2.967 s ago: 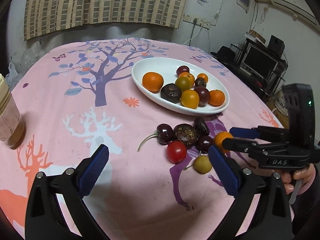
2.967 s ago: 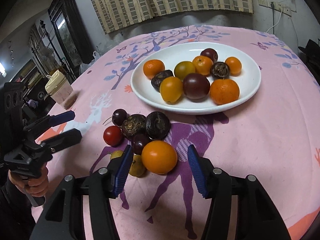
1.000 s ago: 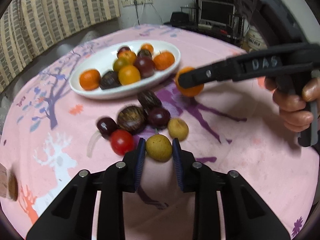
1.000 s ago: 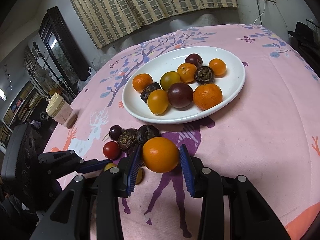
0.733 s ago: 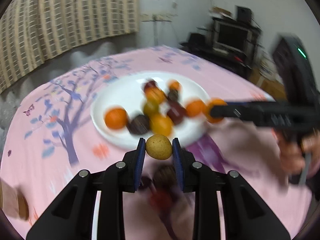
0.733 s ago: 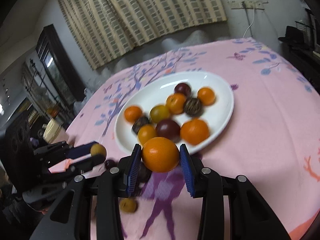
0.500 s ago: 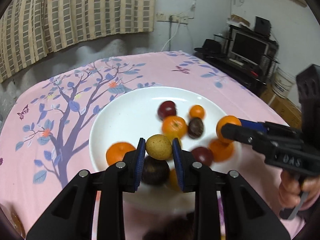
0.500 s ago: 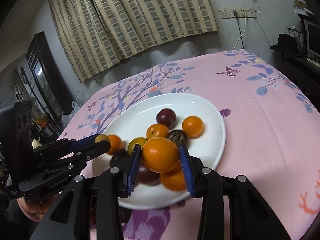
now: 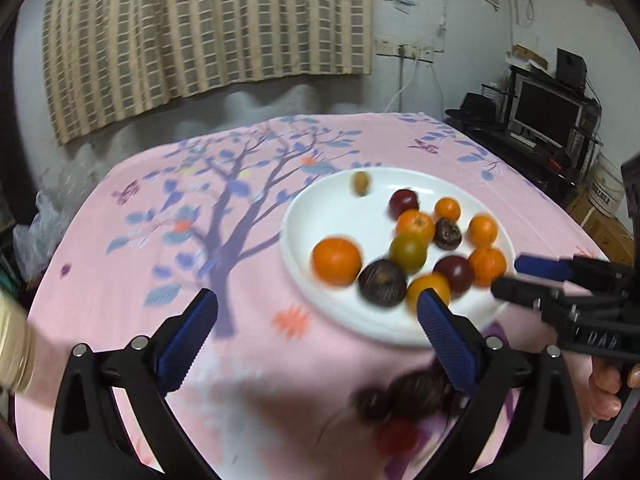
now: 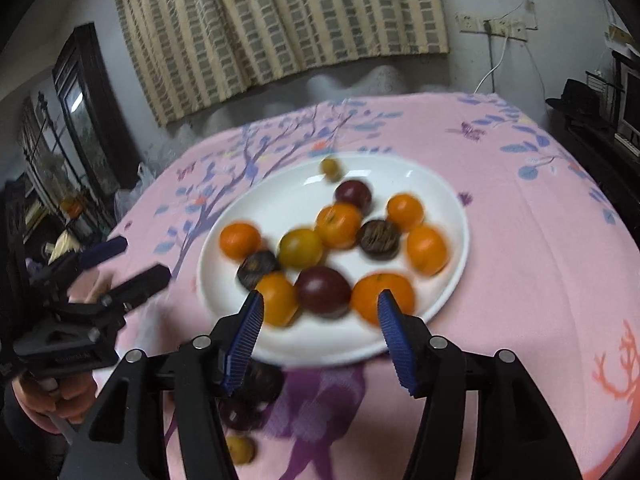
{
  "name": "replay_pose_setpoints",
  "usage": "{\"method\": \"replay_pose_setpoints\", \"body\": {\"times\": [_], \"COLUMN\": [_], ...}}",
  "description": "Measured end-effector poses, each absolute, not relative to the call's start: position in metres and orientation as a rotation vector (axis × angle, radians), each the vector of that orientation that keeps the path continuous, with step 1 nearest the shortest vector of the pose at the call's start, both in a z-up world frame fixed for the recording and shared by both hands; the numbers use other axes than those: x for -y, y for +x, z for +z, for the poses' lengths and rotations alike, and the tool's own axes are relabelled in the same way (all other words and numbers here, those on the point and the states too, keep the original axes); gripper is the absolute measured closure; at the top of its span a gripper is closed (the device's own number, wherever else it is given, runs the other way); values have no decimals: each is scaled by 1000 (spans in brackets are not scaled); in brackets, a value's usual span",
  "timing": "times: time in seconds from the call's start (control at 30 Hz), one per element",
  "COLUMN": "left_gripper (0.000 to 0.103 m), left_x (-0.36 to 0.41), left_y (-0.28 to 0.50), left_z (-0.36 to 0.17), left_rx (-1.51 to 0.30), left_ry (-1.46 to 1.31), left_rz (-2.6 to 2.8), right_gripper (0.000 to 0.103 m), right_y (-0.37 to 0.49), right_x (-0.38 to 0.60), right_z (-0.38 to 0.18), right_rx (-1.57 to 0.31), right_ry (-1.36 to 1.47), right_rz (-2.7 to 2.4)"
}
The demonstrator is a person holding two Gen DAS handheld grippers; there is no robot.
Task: Organize fruits
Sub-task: 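Lower the orange and yellow fruit onto the white plate, opening both grippers, then grasp a small yellow-brown fruit with the right gripper while the left gripper grasps a red cherry tomato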
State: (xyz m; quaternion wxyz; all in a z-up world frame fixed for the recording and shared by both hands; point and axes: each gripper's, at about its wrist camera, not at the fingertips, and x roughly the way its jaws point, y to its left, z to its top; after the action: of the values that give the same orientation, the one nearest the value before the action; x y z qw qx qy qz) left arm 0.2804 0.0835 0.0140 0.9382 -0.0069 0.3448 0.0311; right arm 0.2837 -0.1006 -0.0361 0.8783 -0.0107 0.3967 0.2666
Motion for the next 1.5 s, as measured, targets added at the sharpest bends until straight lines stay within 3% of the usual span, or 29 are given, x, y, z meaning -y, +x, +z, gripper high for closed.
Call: {"method": "replay_pose_setpoints", "body": {"times": [0.43,0.83,1.1,1.3,1.37,1.47,1.5], "left_gripper": [5,5,5,5,9,34,38], "left_x": [-133,-119,-116,-94,-77,-57,-53], "left_y": [202,201,203,204,204,210,212], "left_z": [-16,-17,-20,-28,-31,-37,-39], "left_rx": [-754,-748,-767,-797,-805,-830,-840], "left_ry": [-223,-163,-161,-161,-126,-73,-66], "left_rz": [136,116,98,-80,-151,-198,-209], "right_gripper": [44,58,78,78,78,78,78], "right_y": [211,206,206,209,210,212,213], "right_x": [65,58,59,72,76,80,81], "right_z": [-69,-80,-78,-61,-58,-57,-56], "right_rx": [-906,-929,-918,-876,-872,-869,-870], "right_ry": [-297,-339,-332,-256,-234,-219,-216], "right_rz": [627,651,667,653,645,635,632]}}
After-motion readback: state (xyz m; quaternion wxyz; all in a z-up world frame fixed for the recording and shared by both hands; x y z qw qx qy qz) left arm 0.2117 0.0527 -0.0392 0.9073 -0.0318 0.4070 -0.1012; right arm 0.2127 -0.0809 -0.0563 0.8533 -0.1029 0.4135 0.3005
